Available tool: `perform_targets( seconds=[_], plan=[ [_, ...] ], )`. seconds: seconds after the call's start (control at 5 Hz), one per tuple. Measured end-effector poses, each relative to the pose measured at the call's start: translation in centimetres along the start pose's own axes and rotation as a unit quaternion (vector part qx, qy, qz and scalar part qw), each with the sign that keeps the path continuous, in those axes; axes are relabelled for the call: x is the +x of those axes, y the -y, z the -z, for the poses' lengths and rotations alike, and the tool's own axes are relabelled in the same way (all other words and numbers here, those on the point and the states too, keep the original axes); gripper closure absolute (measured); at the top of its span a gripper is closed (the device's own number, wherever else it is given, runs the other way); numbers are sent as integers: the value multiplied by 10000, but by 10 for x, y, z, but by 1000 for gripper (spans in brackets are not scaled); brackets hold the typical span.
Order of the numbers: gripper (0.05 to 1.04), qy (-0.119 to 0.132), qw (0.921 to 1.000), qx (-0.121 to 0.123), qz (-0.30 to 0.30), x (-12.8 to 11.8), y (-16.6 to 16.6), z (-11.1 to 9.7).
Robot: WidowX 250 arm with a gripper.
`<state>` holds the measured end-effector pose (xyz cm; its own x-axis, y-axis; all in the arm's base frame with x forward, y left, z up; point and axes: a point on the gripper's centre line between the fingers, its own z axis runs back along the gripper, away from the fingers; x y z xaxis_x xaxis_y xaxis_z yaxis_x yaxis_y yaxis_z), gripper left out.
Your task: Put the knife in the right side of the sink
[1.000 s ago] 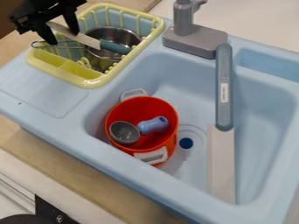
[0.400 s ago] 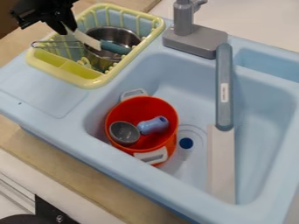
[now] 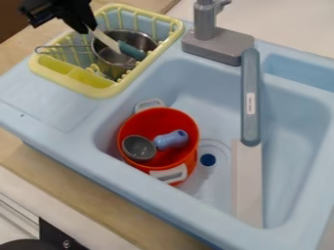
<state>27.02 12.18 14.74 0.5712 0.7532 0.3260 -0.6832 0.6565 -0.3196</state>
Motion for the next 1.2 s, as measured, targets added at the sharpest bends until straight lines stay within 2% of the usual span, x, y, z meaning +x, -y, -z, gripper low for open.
perform_targets(
  seconds=[0.4, 0.6, 0.8, 1.2],
  plan=[
    [1027, -76, 9970, -291, 719, -44, 20, -8],
    [1028, 62, 9948, -319, 966, -61, 24, -17],
    [1028, 230, 9915, -458, 1195, -74, 31, -28],
    [1028, 503, 9879, -352, 1421, -100, 42, -46]
  ],
)
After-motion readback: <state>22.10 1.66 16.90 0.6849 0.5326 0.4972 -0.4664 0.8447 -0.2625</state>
